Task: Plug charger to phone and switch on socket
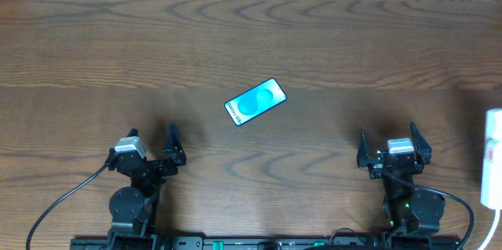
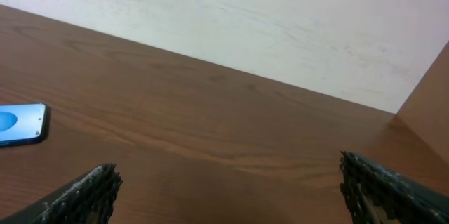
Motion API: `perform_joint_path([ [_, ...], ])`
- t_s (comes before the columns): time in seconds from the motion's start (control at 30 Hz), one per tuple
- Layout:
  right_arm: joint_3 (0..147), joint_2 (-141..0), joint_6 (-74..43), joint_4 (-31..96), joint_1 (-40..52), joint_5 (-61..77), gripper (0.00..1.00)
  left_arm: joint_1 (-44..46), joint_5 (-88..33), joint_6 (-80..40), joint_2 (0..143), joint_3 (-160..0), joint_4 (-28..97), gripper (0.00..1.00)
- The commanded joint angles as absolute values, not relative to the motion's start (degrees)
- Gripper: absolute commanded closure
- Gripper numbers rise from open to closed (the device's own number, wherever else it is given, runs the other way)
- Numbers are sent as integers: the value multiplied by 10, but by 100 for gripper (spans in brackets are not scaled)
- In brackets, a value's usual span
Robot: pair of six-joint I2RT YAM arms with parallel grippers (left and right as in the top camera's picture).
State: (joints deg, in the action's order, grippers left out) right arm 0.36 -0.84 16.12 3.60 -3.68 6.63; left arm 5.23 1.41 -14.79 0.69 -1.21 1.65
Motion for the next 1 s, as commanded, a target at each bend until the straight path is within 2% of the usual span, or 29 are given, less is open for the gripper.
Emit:
perform_joint_path([
  [0.0, 3, -3, 168, 38, -39, 64, 1, 49, 19, -141, 3, -3, 41, 8],
  [0.97, 3, -3, 168, 38, -39, 64, 1, 50, 19, -140, 3, -3, 41, 7],
])
